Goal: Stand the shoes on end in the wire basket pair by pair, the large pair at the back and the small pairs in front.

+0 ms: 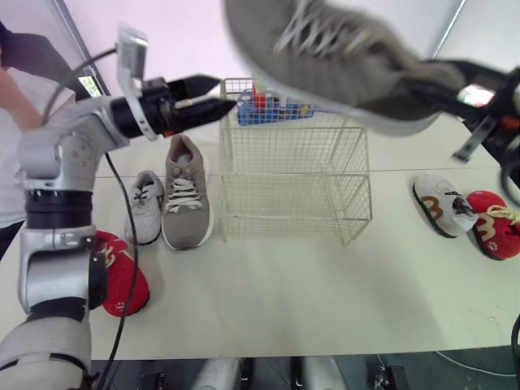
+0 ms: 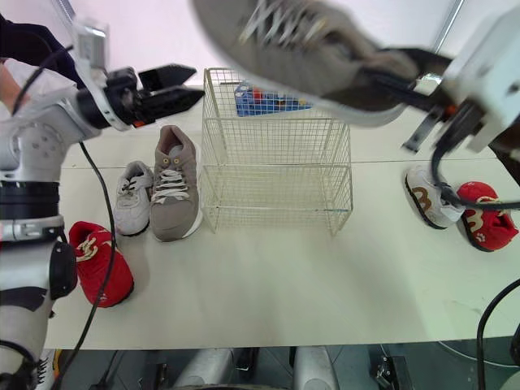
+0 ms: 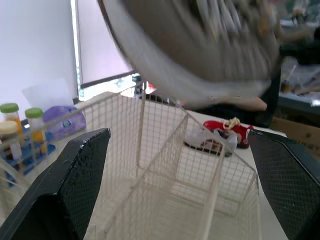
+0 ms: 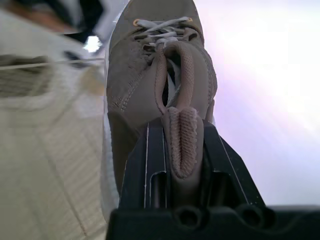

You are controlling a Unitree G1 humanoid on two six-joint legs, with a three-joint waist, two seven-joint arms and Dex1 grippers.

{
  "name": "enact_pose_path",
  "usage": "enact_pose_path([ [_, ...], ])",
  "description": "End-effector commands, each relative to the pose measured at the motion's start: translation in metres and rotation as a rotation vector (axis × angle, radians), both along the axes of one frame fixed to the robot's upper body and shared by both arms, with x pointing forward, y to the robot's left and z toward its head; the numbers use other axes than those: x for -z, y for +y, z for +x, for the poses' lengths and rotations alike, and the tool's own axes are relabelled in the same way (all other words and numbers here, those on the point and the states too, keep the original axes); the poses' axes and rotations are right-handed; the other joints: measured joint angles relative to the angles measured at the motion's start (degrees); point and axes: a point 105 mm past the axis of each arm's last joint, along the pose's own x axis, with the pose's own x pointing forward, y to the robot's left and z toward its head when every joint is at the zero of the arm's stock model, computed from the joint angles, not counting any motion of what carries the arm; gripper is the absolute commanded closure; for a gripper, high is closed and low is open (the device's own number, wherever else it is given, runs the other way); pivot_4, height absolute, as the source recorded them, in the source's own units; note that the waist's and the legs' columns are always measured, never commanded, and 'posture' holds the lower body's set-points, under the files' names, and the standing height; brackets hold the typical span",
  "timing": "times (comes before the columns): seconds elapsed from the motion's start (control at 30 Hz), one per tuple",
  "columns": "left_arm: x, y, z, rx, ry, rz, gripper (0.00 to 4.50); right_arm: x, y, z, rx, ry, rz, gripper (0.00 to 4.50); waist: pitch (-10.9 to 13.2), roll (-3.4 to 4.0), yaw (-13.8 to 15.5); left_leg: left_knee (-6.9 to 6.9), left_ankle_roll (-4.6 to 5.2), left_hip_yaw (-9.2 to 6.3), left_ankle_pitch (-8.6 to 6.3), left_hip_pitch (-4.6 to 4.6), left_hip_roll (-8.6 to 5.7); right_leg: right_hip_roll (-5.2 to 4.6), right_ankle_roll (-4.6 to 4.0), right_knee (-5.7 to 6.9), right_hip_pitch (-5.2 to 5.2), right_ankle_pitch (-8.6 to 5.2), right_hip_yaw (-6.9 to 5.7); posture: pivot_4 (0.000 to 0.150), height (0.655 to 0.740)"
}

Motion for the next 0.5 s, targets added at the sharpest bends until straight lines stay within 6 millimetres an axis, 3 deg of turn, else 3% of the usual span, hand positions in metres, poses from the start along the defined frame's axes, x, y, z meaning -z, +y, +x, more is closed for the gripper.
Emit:
enact_pose_path([
  [0.03, -0.017, 0.016, 0.001, -0.015, -0.003, -0.024, 0.0, -0.009, 0.002, -0.005, -0.009, -0.184, -0.119, 4.35, 0.01, -0.01, -0.04, 0.0, 0.0, 0.0, 0.0, 0.0, -0.01, -0.01, 0.0, 0.01, 0.0, 0.0, 0.01, 0.15, 0.74],
  [0.33, -0.01, 0.013, -0.004, 0.056, 0.045, 0.011, 0.0, 0.0, 0.016, 0.0, -0.085, -0.34, -0.325, 4.35, 0.01, -0.01, -0.1, -0.04, -0.31, -0.01, 0.18, 0.0, 0.0, 0.02, 0.04, 0.1, -0.08, 0.02, 0.02, 0.15, 0.74],
  [0.5, -0.003, 0.01, -0.006, 0.075, 0.056, 0.044, 0.0, -0.001, 0.025, 0.001, -0.133, -0.356, -0.338, 4.35, 0.02, -0.01, -0.11, -0.03, -0.31, -0.01, 0.18, 0.0, 0.0, 0.02, 0.04, 0.13, -0.1, 0.02, 0.03, 0.15, 0.74],
])
